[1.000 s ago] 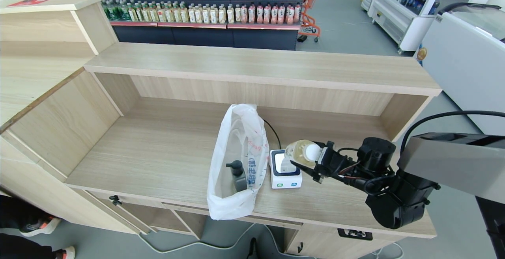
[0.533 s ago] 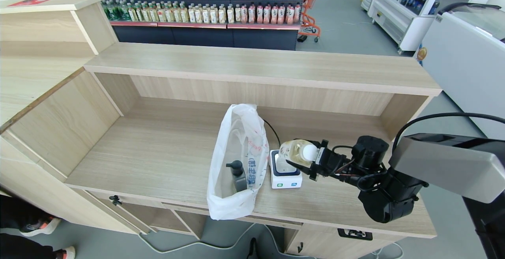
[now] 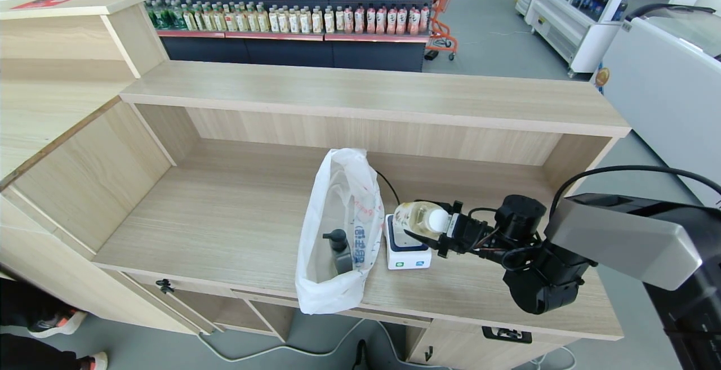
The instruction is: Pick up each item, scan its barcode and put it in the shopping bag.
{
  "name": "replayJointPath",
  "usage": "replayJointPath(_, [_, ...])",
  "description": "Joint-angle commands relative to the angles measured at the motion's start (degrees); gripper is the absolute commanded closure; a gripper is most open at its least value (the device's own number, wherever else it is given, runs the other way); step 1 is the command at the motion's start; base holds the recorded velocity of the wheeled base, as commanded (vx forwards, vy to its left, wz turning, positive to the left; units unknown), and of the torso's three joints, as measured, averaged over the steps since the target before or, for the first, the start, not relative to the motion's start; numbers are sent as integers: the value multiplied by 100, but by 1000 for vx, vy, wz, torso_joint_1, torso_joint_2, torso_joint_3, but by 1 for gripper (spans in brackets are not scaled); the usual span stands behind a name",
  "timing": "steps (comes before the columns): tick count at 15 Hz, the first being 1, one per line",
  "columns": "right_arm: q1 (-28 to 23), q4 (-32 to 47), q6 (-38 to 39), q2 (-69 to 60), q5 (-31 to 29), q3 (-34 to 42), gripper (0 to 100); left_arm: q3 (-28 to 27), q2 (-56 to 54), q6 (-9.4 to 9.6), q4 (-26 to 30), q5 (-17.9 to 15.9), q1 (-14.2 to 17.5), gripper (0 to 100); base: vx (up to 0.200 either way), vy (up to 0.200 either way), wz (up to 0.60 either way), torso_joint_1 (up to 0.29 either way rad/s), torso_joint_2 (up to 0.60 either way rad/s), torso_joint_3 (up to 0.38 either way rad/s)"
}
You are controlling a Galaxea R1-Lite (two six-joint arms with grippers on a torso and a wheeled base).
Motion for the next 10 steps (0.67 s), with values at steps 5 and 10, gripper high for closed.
replayJointPath(5, [-29,-8,-40,180,2,-42,100,1,6,0,-7,7,0,100,0,0,0,0,0,0])
replayJointPath(10, [-29,-8,-49,215,73,-42,100,1,-2,0,2,7,0,100,0,0,0,0,0,0])
